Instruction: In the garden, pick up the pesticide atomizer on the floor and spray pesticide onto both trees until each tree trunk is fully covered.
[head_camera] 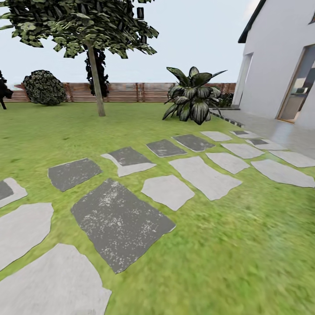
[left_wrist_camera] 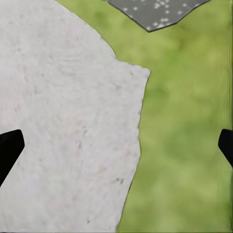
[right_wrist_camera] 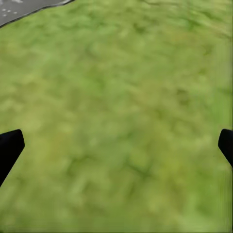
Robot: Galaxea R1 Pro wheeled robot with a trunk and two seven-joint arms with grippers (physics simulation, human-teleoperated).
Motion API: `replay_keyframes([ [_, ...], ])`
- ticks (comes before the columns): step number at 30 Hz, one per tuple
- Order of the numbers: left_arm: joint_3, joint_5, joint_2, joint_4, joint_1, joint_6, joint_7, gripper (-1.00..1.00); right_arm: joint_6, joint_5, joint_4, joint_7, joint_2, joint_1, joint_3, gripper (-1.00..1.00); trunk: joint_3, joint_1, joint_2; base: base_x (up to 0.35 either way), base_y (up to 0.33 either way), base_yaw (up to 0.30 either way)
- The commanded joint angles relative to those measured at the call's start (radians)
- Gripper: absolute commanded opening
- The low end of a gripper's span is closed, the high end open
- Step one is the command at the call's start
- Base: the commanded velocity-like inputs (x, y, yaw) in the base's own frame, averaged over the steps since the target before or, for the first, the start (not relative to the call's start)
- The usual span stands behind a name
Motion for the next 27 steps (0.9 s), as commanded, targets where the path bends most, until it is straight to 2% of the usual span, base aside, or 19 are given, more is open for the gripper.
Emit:
replay_keyframes([
  [1, 0.0, 0.0, 0.0, 0.0, 0.0, 0.0, 0.0, 1.0, 0.0, 0.0, 0.0, 0.0, 0.0, 0.0, 0.0, 1.0, 0.0, 0.0, 0.0, 0.281, -0.167, 0.051],
  [6, 0.0, 0.0, 0.0, 0.0, 0.0, 0.0, 0.0, 1.0, 0.0, 0.0, 0.0, 0.0, 0.0, 0.0, 0.001, 1.0, 0.0, 0.0, 0.0, 0.281, -0.166, 0.144],
  [27, 0.0, 0.0, -0.001, 0.0, 0.0, 0.0, 0.0, 1.0, 0.0, 0.0, 0.0, 0.0, 0.0, 0.0, 0.001, 1.0, 0.0, 0.0, 0.0, 0.281, -0.167, 0.264],
])
